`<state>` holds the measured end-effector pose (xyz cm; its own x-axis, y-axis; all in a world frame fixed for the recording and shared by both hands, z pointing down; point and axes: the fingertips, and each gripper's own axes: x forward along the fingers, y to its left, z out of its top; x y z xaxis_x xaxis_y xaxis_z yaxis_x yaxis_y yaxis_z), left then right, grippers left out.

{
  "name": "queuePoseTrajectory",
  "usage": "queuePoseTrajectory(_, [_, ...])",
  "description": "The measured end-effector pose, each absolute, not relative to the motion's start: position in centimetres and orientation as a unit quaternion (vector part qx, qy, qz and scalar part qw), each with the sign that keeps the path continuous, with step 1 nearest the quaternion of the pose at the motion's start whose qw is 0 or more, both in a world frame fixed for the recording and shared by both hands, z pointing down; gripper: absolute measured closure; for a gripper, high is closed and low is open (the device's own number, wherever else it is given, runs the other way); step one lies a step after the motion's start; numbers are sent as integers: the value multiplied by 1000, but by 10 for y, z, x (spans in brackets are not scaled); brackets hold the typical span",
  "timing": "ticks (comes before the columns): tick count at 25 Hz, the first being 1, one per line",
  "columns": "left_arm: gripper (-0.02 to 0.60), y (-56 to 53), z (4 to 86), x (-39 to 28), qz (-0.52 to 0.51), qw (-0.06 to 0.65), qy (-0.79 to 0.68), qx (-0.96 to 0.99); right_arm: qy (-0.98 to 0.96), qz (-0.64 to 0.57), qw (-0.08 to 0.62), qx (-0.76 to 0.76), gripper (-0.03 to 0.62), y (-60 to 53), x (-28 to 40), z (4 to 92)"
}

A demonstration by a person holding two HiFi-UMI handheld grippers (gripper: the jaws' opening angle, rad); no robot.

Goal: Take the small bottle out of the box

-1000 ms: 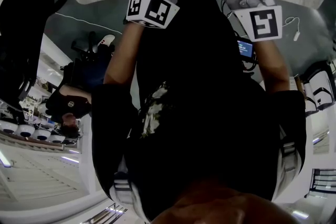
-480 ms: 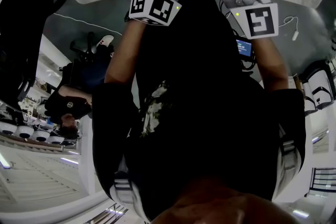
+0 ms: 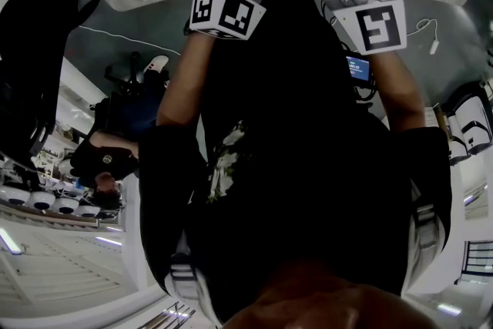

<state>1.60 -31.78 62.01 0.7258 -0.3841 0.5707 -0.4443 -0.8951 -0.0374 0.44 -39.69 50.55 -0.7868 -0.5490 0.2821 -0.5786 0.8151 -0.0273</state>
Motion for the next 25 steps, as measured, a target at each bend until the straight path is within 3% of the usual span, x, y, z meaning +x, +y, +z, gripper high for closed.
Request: queuePoseTrajectory(25, [430, -320, 603, 13, 284, 70, -265, 919, -946, 58, 125, 292, 599, -389, 4, 505])
